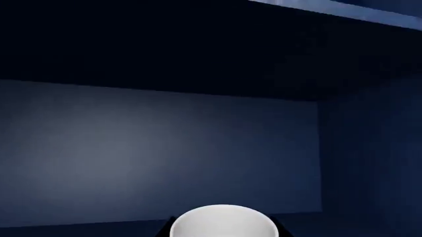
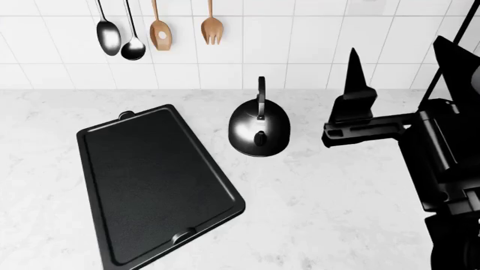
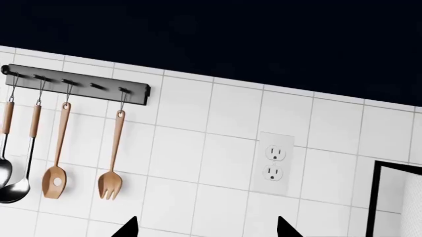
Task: Pick the kettle from the counter and place it on the tray. Then pick the mug from the cabinet and place it on the tray. Then close the cabinet doors.
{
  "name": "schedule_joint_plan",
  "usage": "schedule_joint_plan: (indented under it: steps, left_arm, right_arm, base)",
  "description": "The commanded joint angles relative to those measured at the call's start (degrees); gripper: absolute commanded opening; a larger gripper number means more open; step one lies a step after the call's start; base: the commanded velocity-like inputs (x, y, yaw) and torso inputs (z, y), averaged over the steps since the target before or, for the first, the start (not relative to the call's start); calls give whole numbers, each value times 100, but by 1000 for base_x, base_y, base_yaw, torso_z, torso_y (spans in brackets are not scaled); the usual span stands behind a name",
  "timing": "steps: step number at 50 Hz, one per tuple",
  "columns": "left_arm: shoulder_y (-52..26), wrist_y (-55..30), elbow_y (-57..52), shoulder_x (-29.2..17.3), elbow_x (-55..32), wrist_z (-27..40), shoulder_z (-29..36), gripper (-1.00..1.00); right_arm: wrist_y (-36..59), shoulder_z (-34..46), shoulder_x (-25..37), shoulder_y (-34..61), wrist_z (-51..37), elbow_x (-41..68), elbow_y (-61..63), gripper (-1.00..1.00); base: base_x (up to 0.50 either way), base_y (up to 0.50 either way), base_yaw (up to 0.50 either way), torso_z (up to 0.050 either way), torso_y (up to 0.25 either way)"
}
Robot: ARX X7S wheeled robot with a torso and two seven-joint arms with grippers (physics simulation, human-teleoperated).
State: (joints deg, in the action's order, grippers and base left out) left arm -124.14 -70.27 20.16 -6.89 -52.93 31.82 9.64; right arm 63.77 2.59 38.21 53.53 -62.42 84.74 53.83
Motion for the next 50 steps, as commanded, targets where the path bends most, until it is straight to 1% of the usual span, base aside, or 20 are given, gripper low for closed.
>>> schedule_joint_plan:
  steps: [1, 3, 4, 6, 8, 10, 12, 16, 20, 26, 29, 32, 35, 37, 39, 44, 50]
  left_arm:
    - [-21, -1805, -1574, 371, -2469, 1928, -1842, -100]
    - [56, -1928, -1656, 461, -3690, 2948, -2049, -100]
    - [135, -1888, -1719, 469, -4425, 3502, -2017, -100]
    - [366, -1542, -1959, 420, -5800, 4487, -1734, -100]
    - [623, -1096, -2359, 365, -6783, 5110, -1383, -100]
    - [888, -670, -2799, 364, -7417, 5498, -1100, -100]
    - [1177, -253, -3279, 397, -7819, 5720, -826, -100]
    - [2040, 353, -4243, 462, -8058, 5735, -227, -100]
    - [3154, 386, -4840, 549, -7834, 5500, 87, -100]
    - [4810, -174, -5157, 536, -6996, 4710, 189, -100]
    - [5428, -609, -5153, 499, -6386, 4137, 71, -100]
    - [5810, -1040, -4968, 428, -5411, 3252, -297, -100]
    - [5997, -1211, -4803, 216, -4115, 2136, -552, -100]
    - [6002, -1014, -4629, -74, -3146, 1385, -531, -100]
    - [5933, -745, -4383, -362, -2485, 895, -464, -100]
    - [5506, -462, -3910, -912, -1747, 433, -390, -100]
    - [5222, -402, -3650, -1392, -1439, 285, -423, -100]
  right_arm:
    - [-83, -18, 103, 66, -463, 503, 151, 100]
    - [-90, -9, 113, 78, -500, 538, 162, 100]
    - [-94, -14, 117, 64, -494, 527, 169, 100]
    - [-101, -30, 113, 6, -443, 453, 162, 100]
    - [-104, -37, 112, -33, -408, 398, 163, 100]
    - [-108, -28, 113, -25, -424, 407, 161, 100]
    - [-107, -8, 106, -15, -440, 410, 161, 100]
    - [-120, 2, 107, -17, -451, 415, 180, 100]
    - [-150, -45, 141, -78, -391, 370, 194, 100]
    - [-170, -50, 128, -175, -308, 252, 219, 100]
    - [-169, -39, 104, -219, -217, 128, 176, 100]
    - [-176, -21, 62, -299, -110, -41, 156, 100]
    - [-188, -5, 36, -348, -42, -142, 149, 100]
    - [-204, -2, 23, -405, 37, -245, 142, 100]
    - [-227, -4, 12, -482, 127, -365, 129, 100]
    - [-285, 13, -19, -623, 319, -635, 92, 100]
    - [-370, 32, -42, -788, 499, -883, 75, 100]
  base:
    - [0, 0, 0, 0, 0]
    - [0, 0, 0, 0, 0]
    - [0, 0, 0, 0, 0]
    - [0, 0, 0, 0, 0]
    - [0, 0, 0, 0, 0]
    - [0, 0, 0, 0, 0]
    - [0, 0, 0, 0, 0]
    - [0, 0, 0, 0, 0]
    - [0, 0, 0, 0, 0]
    - [0, 0, 0, 0, 0]
    - [0, 0, 0, 0, 0]
    - [0, 0, 0, 0, 0]
    - [0, 0, 0, 0, 0]
    - [0, 0, 0, 0, 0]
    - [0, 0, 0, 0, 0]
    - [0, 0, 0, 0, 0]
    - [0, 0, 0, 0, 0]
